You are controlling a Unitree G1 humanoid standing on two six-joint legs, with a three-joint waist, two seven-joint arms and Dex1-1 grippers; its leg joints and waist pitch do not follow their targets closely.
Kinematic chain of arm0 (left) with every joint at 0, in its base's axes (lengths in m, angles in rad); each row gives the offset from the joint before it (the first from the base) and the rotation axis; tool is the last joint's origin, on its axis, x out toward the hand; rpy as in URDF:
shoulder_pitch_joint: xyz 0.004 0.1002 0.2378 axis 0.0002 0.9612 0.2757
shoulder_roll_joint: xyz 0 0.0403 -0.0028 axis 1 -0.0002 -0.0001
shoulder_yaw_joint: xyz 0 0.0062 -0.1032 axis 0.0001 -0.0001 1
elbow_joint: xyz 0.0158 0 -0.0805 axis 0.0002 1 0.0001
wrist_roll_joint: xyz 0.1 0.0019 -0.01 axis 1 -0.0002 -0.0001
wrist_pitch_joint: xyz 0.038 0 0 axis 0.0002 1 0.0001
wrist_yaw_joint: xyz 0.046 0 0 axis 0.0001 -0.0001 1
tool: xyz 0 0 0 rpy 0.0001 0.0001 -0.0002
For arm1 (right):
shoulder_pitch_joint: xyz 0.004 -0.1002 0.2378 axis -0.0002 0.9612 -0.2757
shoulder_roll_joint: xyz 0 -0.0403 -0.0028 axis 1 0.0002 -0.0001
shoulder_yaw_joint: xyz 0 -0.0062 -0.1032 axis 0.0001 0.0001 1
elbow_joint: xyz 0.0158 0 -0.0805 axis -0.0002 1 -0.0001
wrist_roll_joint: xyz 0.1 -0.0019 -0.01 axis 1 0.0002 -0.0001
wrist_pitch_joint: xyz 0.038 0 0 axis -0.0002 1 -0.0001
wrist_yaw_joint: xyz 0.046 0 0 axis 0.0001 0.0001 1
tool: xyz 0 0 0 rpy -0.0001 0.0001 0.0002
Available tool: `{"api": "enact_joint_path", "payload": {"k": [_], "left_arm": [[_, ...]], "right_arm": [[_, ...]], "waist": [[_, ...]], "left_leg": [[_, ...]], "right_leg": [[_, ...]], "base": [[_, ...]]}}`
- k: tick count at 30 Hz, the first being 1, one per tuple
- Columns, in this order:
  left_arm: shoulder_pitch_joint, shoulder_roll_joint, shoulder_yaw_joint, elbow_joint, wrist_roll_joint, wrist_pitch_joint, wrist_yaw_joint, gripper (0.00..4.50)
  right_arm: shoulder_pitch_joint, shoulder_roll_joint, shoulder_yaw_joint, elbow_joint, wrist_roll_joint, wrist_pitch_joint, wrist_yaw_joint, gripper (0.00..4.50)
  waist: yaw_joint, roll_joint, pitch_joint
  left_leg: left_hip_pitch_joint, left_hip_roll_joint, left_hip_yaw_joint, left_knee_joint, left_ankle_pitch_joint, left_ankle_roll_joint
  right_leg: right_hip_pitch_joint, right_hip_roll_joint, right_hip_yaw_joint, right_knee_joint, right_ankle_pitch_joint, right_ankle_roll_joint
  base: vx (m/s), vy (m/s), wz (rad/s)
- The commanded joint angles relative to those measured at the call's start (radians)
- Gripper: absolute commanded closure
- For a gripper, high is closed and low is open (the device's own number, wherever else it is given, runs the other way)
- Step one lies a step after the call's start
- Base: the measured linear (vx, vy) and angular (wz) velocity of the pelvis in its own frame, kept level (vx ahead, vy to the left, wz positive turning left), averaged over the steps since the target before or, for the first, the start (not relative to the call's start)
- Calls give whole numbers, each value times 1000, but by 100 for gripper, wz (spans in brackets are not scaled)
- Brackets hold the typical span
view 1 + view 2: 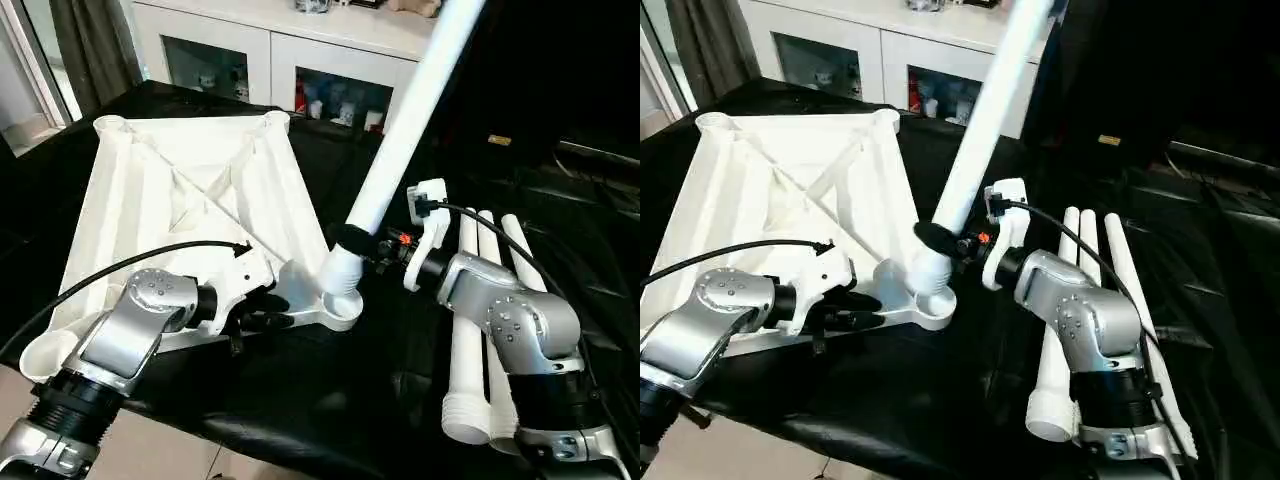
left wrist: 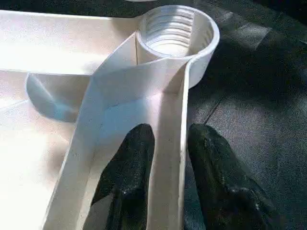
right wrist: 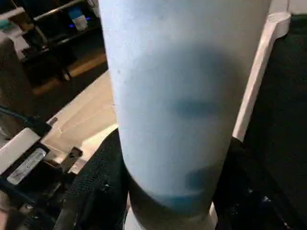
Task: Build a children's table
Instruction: Insert table leg to table base
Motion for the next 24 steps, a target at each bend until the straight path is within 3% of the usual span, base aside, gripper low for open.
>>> {"api": "enact_joint_path", "payload": {"k": [1, 13, 15, 24], "left_arm": [[-24, -1, -17, 5, 16, 1, -1, 308], [-47, -11, -35, 67, 32, -17, -5, 308], [-49, -13, -36, 71, 34, -17, -6, 336], [-46, -7, -49, 82, 37, -15, -19, 413]], "right_arm": [[12, -17, 11, -23, -21, -34, 10, 262], [29, -31, 54, -20, -73, -104, 35, 262], [31, -35, 61, -21, -78, -110, 38, 262], [35, -41, 98, -11, -117, -138, 53, 262]], "waist": [[-1, 28, -65], [-2, 30, -65], [-1, 34, -65], [-3, 31, -64]], "left_leg": [[-7, 1, 10, -65, -85, -26], [-7, 0, 9, -64, -97, -23], [-6, 0, 9, -64, -99, -23], [-8, 1, 9, -65, -114, -21]], "right_leg": [[75, -46, 32, -59, -83, -166], [76, -45, 33, -62, -89, -168], [76, -46, 33, -61, -90, -170], [75, -46, 33, -66, -134, -161]], "base": [[0, 0, 0], [0, 0, 0], [0, 0, 0], [0, 0, 0]]}}
